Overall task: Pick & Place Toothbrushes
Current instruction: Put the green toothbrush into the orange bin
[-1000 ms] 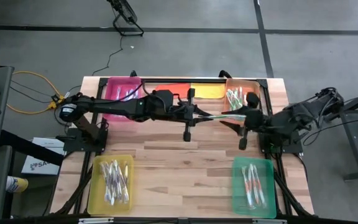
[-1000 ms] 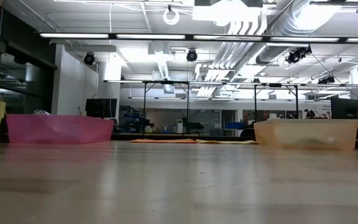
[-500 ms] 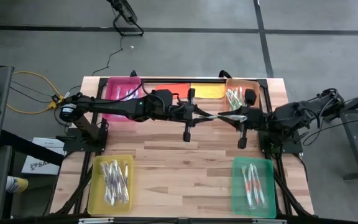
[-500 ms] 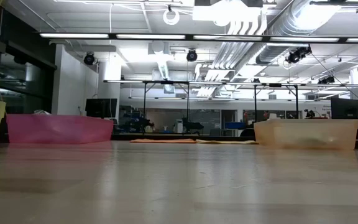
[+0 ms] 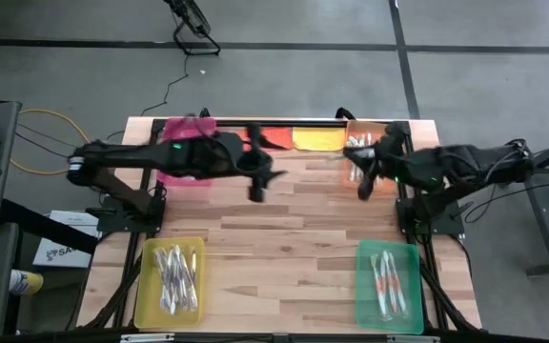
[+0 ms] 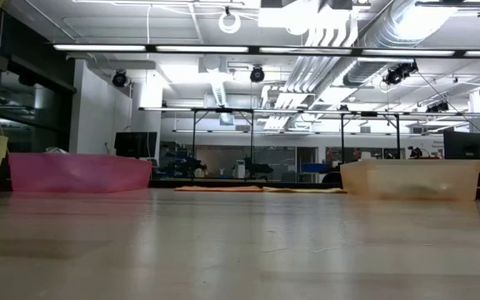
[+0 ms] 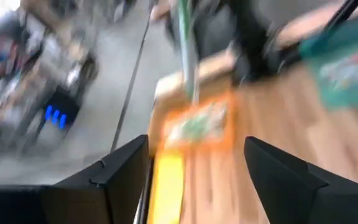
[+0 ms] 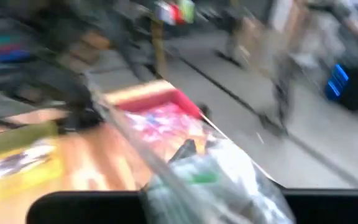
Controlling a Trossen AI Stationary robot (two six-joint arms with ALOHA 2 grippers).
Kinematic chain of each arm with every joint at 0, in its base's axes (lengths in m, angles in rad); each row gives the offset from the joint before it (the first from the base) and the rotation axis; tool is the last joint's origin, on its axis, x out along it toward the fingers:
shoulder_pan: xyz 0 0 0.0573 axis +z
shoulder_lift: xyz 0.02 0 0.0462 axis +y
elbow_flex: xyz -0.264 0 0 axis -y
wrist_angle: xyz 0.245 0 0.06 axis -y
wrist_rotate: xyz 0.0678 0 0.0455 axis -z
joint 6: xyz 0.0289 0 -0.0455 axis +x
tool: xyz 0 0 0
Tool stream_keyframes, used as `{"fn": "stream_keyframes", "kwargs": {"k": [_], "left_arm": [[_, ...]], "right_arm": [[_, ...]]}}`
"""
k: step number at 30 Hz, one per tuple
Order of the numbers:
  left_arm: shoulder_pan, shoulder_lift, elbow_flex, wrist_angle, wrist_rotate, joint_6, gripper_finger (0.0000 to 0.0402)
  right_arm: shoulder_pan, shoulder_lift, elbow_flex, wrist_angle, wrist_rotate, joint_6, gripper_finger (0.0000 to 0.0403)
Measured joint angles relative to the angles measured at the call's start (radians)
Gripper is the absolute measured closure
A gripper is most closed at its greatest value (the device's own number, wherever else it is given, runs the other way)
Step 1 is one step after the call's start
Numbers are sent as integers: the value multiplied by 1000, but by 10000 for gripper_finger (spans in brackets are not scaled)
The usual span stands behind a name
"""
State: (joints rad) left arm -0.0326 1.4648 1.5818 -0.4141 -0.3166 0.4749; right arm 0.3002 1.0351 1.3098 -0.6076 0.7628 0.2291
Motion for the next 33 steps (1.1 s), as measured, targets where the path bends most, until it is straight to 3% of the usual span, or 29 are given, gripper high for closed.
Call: {"fn": "stream_keyframes", "kwargs": {"k": [3, 8, 12, 19, 24, 33], "left_arm": [[0, -81, 1, -168, -107, -59, 145], [0, -195, -2, -406, -212, -62, 166], [0, -278, -24, -479, -262, -53, 191], [0, -429, -133, -474, -285, -23, 238], [0, -543, -259, -471, -266, -27, 263], [0, -761, -465, -400, -219, -46, 282]], "right_arm": [[-125, -8, 0, -177, -21, 194, 389], [-408, -13, -1, -495, -203, 454, 390], [-664, 1, -1, -596, -332, 444, 390], [-1075, 115, 0, -620, -673, 285, 390], [-1201, 254, -2, -700, -749, 245, 385], [-1213, 380, -2, -725, -756, 288, 310]]}}
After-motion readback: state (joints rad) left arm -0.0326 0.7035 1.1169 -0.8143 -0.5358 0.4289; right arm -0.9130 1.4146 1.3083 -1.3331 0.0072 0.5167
